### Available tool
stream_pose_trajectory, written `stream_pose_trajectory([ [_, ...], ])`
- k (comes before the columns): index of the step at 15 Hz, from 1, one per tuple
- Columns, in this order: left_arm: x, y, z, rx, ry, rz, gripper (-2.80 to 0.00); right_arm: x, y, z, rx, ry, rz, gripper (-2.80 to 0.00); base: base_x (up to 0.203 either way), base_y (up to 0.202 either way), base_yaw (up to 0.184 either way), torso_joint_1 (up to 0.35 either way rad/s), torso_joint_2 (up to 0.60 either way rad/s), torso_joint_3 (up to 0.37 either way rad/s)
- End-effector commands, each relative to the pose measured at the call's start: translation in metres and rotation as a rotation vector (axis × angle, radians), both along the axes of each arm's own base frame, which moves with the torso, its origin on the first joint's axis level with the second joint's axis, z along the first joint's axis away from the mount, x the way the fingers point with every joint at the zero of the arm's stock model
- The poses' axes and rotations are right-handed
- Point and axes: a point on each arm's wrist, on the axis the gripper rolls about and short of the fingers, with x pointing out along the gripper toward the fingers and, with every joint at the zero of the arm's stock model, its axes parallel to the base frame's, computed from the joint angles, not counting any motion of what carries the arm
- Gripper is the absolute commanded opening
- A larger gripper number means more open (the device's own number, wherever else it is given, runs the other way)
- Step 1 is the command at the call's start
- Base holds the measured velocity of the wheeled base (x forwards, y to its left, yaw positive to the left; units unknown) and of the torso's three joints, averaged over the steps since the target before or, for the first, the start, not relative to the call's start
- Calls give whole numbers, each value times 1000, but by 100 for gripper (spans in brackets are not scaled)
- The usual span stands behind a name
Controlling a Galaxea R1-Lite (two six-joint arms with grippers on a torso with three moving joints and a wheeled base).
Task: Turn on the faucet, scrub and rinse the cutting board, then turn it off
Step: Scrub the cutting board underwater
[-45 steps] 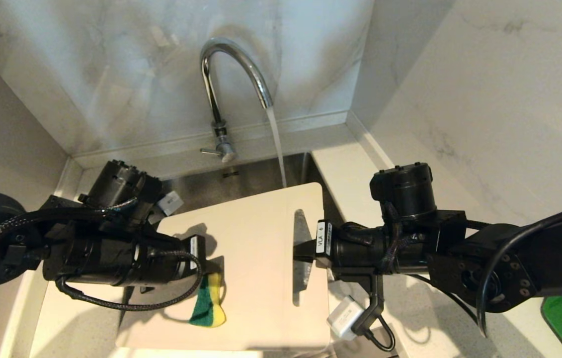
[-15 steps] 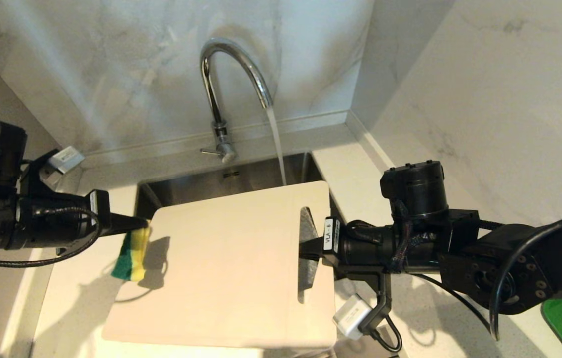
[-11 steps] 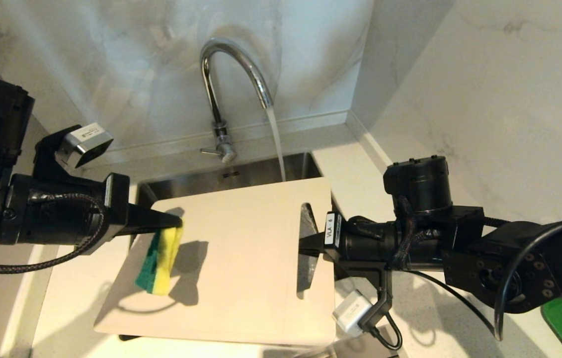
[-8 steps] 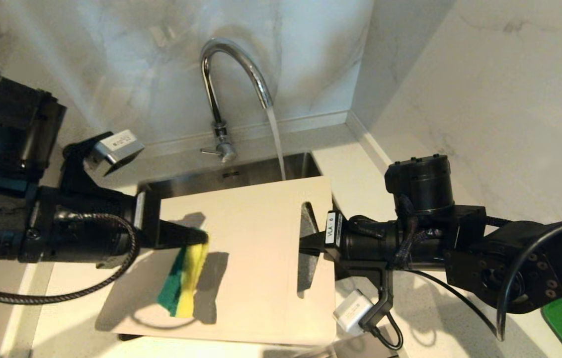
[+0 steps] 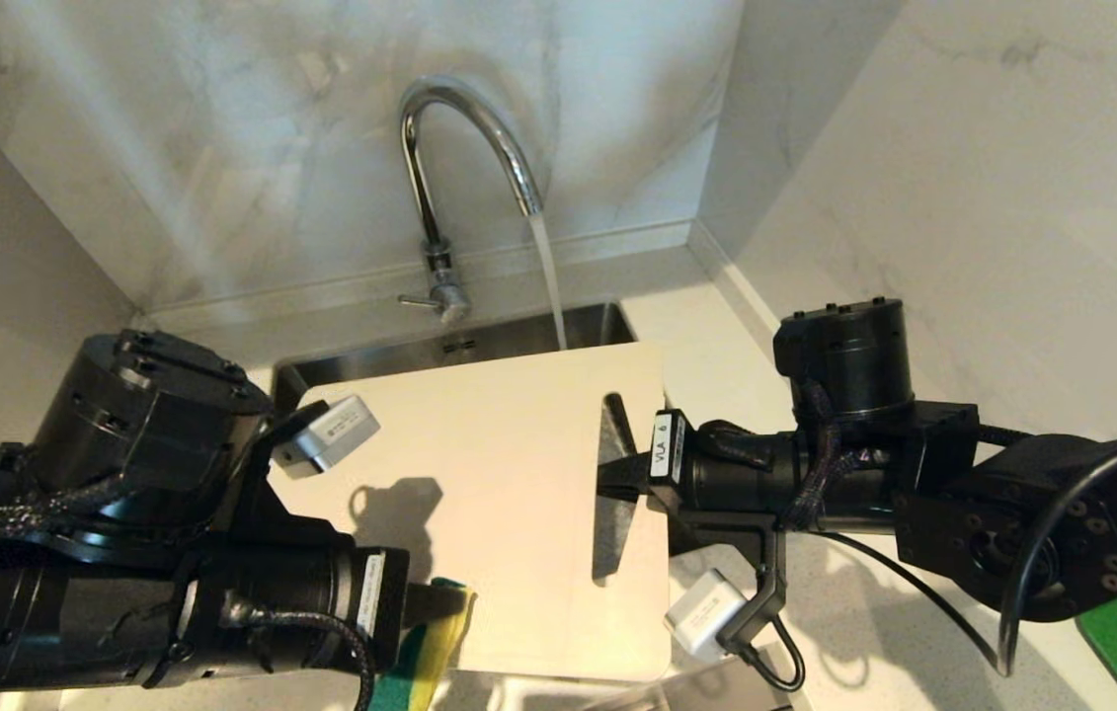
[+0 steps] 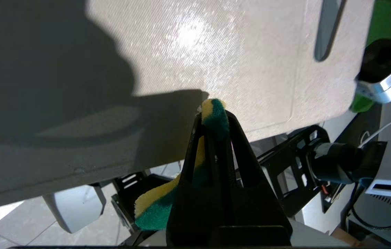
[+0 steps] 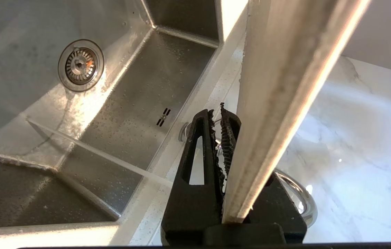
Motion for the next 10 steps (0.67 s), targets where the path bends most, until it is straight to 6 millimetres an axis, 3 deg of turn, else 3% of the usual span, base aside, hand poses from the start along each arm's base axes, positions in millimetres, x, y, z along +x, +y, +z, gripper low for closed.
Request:
stream_pose_trajectory([
  [1,1,7,2,-2,-9,16,-280,0,0,0,-4,-10,7,-280,0,0,0,0,0,0],
  [4,12,23,0,12,-16,81,-280,0,-1,1,-2,-13,6,-280,0,0,0,0,0,0],
  [10,31,64,-36,100,-20,186,-280,0,-1,0,10,14,-5,-280,0,0,0,0,0,0],
])
